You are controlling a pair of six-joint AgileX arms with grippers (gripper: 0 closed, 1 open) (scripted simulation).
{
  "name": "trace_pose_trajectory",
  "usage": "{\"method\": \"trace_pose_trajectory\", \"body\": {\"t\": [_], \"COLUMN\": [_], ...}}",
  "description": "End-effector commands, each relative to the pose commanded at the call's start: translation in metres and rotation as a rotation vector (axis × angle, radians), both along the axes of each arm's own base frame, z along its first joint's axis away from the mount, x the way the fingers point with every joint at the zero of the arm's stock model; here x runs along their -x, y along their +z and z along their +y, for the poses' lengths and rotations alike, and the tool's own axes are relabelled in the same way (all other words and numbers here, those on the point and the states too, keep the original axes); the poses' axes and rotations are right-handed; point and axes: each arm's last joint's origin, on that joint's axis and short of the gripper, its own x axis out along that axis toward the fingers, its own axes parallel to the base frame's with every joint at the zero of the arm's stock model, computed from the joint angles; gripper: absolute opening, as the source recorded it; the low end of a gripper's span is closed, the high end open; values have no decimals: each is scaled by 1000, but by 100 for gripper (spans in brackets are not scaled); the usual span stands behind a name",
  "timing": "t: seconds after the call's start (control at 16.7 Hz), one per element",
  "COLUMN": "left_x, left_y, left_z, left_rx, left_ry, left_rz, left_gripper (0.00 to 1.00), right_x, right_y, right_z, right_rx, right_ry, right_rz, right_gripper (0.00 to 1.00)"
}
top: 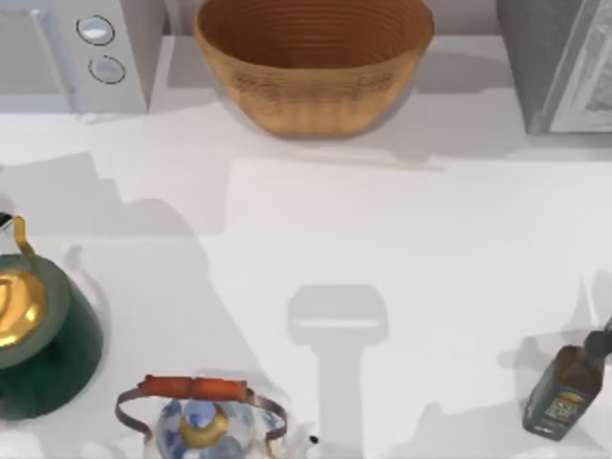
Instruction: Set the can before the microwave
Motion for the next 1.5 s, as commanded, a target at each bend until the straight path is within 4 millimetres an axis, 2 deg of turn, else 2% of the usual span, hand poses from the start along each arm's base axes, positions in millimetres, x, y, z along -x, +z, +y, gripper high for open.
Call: {"method": "trace_pose_trajectory", "body": {"t": [0.66, 1.44, 1.5], "left_x": [0, 0, 0], "left_y": [-8, -8, -8], "left_z": [0, 0, 0], "left_rx": [0, 0, 0], "left_ry": [0, 0, 0], "left_rz": [0, 0, 0], "left_gripper": [0, 98, 100], "right_x": [0, 0, 0], "right_y": [0, 0, 0], "right_z": [0, 0, 0], "right_rx": [0, 0, 0], "right_ry": [0, 0, 0], "right_rz": [0, 0, 0], "right_gripper": [100, 100, 100]}}
